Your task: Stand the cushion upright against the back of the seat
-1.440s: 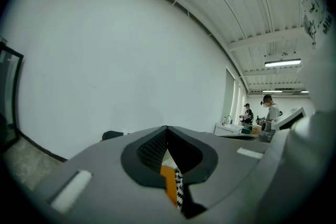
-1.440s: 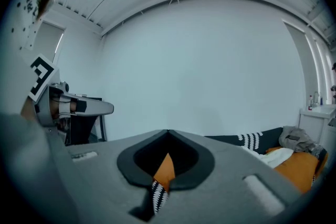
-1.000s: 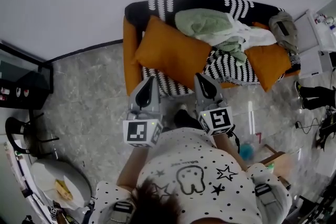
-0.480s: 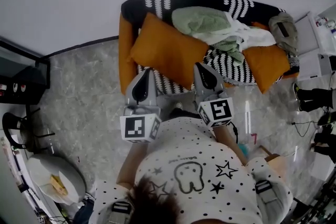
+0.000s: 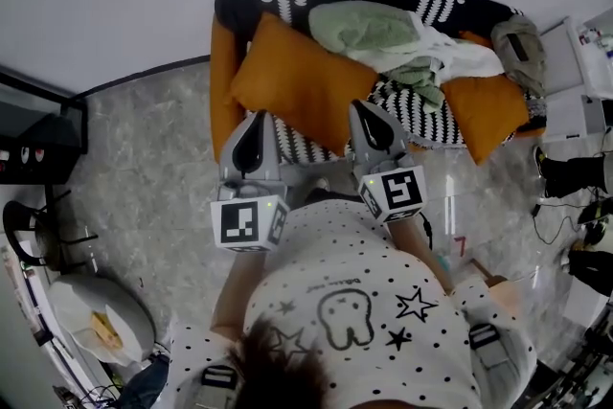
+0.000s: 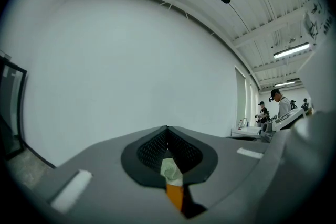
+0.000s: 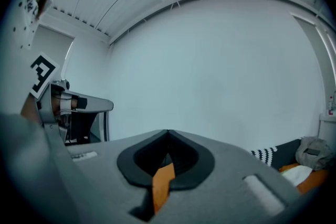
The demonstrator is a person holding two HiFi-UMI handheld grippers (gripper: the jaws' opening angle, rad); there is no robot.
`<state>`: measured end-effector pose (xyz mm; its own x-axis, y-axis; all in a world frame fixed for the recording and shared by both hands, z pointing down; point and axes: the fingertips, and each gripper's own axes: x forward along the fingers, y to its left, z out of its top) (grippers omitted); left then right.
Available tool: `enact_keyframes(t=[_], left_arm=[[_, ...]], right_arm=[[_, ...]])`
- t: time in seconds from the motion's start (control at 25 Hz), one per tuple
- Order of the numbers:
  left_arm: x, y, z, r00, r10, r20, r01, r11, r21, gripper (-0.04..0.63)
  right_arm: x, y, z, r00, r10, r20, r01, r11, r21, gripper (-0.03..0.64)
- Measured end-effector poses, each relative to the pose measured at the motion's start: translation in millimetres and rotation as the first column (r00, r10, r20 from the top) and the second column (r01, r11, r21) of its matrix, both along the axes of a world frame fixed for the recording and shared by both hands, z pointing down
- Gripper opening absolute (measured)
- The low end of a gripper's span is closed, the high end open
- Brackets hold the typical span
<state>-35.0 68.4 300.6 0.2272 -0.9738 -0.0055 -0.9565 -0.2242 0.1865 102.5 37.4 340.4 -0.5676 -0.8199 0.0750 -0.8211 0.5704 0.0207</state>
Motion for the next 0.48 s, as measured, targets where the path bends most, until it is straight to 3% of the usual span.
enact_keyframes(t=[0.48], left_arm=[[28.8, -4.3, -1.2, 1.000, 0.016, -0.004, -0.016, 1.000, 0.017, -0.005]], right_arm=[[36.5, -3.7, 7.5, 1.000, 0.018, -0.013, -0.018, 1.000, -0.012, -0.002]])
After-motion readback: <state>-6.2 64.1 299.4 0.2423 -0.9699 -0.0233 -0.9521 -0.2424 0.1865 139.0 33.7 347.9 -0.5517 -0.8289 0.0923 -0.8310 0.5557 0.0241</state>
